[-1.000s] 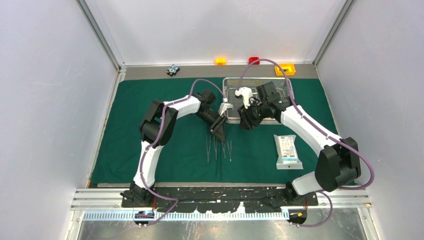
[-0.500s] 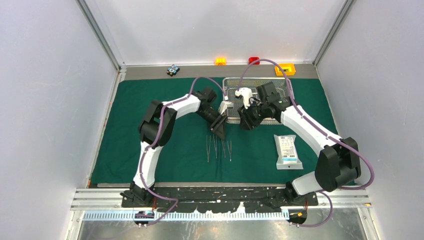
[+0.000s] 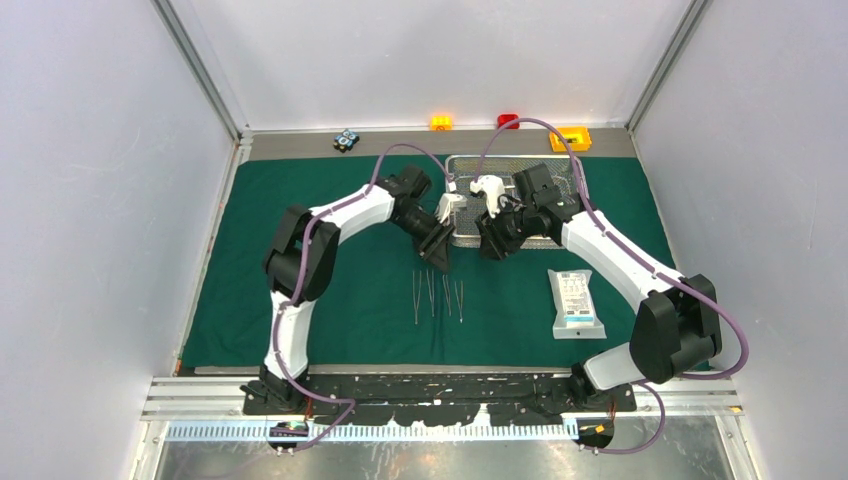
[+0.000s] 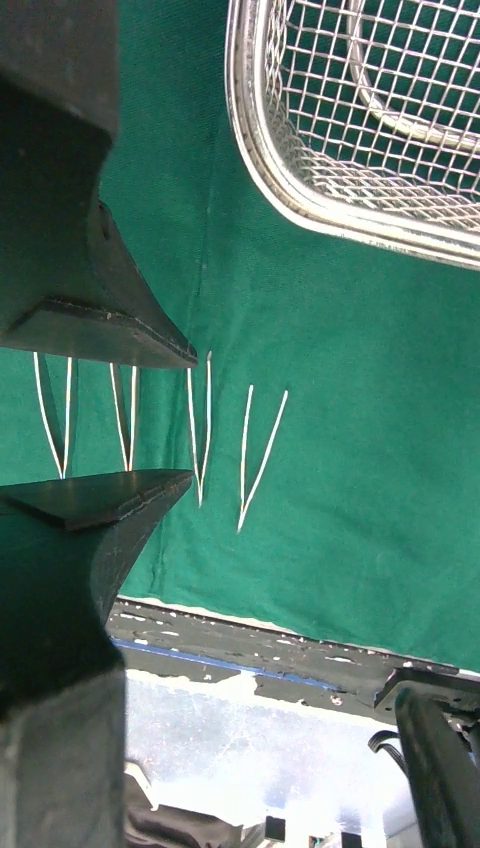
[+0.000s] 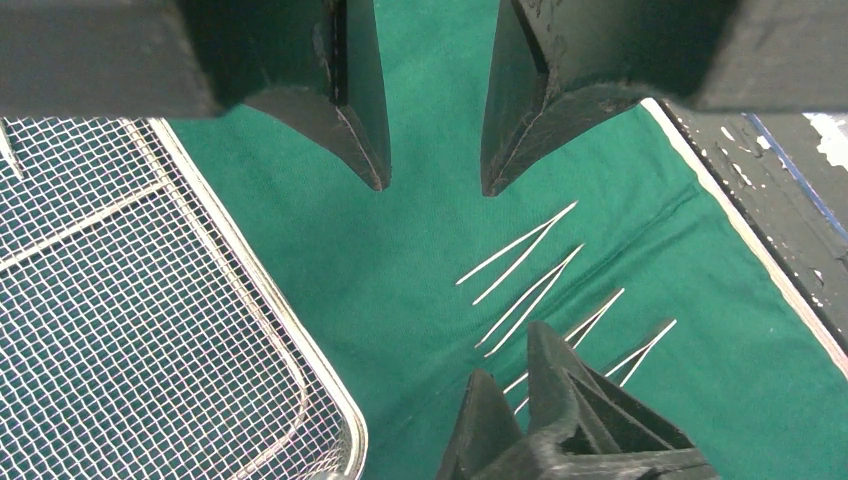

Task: Open and lay out the surgical kit
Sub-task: Place the medical item in the surgical kit.

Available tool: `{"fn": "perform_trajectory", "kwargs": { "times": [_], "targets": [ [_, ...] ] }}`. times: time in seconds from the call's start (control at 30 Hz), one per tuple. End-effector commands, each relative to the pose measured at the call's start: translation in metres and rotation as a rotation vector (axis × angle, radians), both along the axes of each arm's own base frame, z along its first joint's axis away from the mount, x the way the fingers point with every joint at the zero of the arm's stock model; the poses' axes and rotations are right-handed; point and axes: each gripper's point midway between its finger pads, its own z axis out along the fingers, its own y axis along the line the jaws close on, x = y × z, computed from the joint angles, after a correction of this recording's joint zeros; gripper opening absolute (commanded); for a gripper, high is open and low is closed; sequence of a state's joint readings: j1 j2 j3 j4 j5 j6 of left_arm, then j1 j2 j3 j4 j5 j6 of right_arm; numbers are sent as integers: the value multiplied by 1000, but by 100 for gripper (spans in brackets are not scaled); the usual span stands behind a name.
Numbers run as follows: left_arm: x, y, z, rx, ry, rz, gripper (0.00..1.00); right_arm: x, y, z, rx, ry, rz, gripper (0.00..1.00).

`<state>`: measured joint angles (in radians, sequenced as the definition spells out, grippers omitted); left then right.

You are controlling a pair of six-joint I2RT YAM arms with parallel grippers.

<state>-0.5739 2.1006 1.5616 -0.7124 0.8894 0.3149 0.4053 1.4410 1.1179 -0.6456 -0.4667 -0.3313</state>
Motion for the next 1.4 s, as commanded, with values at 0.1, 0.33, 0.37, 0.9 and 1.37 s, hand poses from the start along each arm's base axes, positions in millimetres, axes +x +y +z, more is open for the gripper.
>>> {"fn": "perform_trajectory", "kwargs": {
  "times": [0.1, 0.33, 0.37, 0.9, 1.37],
  "targets": [
    [0, 7, 34, -12, -133, 12, 44, 8, 0, 5, 5, -35, -14, 43],
    [14, 14, 22, 63, -198, 96, 45, 15, -2, 7, -5, -58, -45, 43],
    [15, 13, 20, 68, -190, 105, 45, 15, -3, 7, -7, -60, -48, 43],
    [11, -8, -16, 228, -232, 140, 39, 15, -7, 5, -26, -68, -54, 43],
    [11, -11, -26, 274, -258, 118, 31, 14, -6, 3, -25, -59, -45, 43]
  ]
}}
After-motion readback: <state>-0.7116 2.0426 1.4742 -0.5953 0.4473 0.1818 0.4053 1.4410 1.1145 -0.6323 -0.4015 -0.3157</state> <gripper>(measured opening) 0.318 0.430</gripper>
